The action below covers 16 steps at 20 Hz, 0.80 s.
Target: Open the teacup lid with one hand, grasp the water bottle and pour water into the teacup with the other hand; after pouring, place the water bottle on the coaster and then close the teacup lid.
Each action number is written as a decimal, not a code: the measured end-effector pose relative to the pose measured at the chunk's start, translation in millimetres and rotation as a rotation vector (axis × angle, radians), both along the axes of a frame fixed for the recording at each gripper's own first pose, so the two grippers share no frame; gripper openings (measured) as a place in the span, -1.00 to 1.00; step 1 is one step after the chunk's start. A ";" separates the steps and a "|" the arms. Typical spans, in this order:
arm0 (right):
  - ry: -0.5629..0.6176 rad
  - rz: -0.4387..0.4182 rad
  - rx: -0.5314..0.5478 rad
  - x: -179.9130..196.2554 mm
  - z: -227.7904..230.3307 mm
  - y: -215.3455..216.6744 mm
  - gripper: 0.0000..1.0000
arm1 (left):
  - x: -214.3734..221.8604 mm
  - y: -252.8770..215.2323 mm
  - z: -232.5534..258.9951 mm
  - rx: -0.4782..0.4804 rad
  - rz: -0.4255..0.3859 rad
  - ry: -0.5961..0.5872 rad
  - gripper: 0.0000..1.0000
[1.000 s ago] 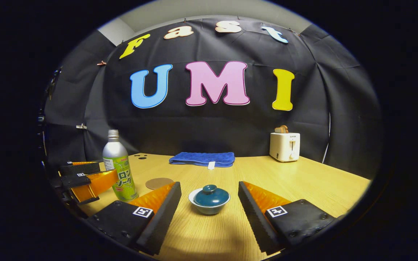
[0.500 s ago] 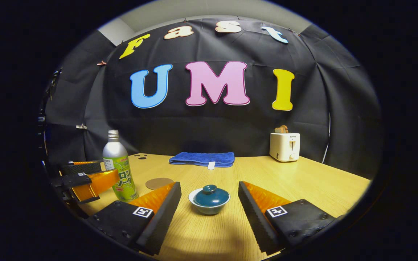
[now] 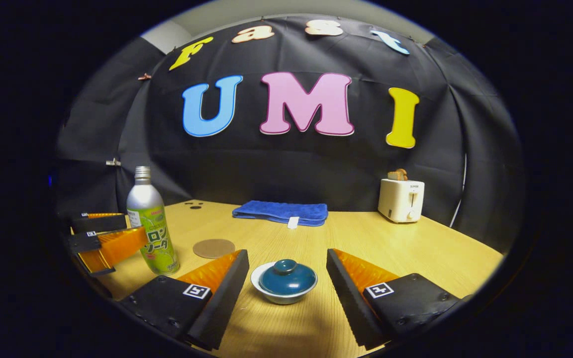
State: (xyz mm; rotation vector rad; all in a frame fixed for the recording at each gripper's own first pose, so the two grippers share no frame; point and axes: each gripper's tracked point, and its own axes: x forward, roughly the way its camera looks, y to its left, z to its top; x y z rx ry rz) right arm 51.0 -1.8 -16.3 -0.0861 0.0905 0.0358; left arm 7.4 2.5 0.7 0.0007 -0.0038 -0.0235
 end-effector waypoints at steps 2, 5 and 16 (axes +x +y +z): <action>0.026 0.013 -0.029 8.0 -3.9 2.5 0.89 | -0.3 0.3 -0.1 0.000 0.000 0.000 0.91; 0.058 0.011 -0.037 18.2 -8.4 0.3 0.58 | 0.1 0.4 0.1 0.000 0.000 0.000 0.90; 0.144 0.037 -0.010 30.4 -19.1 0.8 -0.36 | -0.6 0.6 0.0 0.000 0.000 0.000 0.90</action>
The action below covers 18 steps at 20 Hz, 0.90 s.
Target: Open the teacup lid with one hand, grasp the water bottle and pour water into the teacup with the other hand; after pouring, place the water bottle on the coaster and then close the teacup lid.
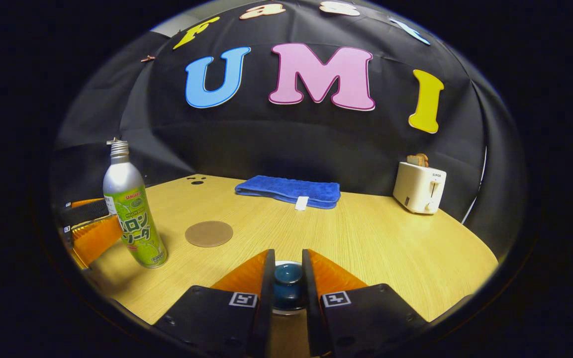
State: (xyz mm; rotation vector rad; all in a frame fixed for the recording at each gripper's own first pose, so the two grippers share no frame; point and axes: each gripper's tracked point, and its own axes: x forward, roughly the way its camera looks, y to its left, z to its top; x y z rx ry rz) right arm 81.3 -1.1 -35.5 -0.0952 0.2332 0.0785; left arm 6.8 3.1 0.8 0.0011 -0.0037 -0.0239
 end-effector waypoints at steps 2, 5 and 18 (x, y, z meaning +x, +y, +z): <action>-0.004 0.003 -0.006 -1.9 0.2 0.5 -0.39 | -0.4 0.1 -0.2 0.000 0.000 0.000 0.89; -0.026 0.010 -0.003 -2.9 3.6 1.2 -0.44 | 0.3 0.5 0.5 0.000 -0.001 0.000 0.90; -0.228 -0.054 0.097 -26.3 33.9 -19.6 -0.45 | 18.8 0.4 0.3 0.001 -0.018 -0.002 0.89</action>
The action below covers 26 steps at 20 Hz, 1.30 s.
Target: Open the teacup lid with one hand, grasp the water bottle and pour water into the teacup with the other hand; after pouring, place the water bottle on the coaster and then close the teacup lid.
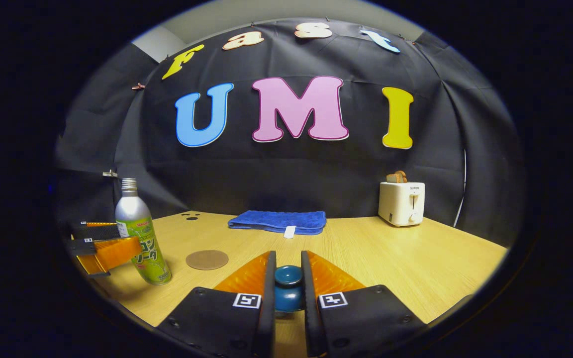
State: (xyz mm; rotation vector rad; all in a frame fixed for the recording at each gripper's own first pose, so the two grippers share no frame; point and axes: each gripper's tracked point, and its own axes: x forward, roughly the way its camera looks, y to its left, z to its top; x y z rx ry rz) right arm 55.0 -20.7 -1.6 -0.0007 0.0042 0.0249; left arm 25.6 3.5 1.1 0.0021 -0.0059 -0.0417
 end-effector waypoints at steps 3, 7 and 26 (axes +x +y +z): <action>-0.001 -0.002 -0.001 -4.6 0.7 -4.0 -0.45 | 13.7 -1.8 0.5 0.000 -0.010 0.003 0.91; -0.001 -0.008 -0.001 -11.6 1.8 -16.4 -0.46 | 27.0 0.4 -0.1 0.001 -0.002 0.001 0.89; 0.001 -0.007 -0.001 -18.8 4.7 -100.9 -0.45 | 53.2 -31.4 17.4 0.354 -0.028 -0.002 0.56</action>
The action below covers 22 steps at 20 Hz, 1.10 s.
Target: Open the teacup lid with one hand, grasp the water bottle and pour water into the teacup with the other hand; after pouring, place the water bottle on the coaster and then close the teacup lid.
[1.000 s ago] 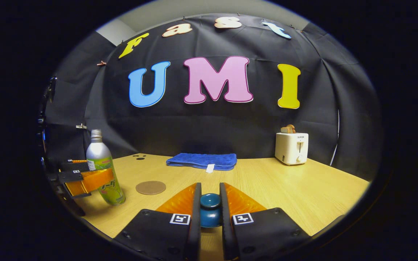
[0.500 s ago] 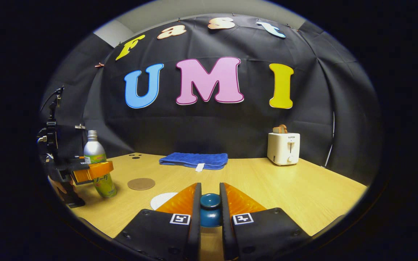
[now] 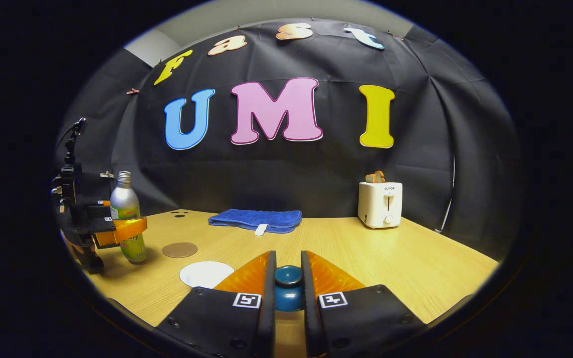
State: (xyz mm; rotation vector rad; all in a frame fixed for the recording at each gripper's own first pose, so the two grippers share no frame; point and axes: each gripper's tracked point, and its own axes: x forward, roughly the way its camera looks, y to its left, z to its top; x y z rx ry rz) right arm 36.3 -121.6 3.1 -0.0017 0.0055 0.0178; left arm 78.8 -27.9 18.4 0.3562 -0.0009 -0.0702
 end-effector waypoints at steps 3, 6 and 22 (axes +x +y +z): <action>0.000 -0.011 0.000 -0.4 0.2 -12.2 -0.45 | 11.6 -9.8 8.0 0.242 -0.015 -0.012 0.52; 0.000 0.003 0.001 -2.5 1.1 -14.1 -0.45 | 17.5 -29.0 6.0 0.463 -0.078 -0.013 0.55; -0.001 0.015 0.000 -2.9 1.1 -13.7 -0.45 | 40.4 -65.9 -20.3 1.277 -0.285 0.008 0.55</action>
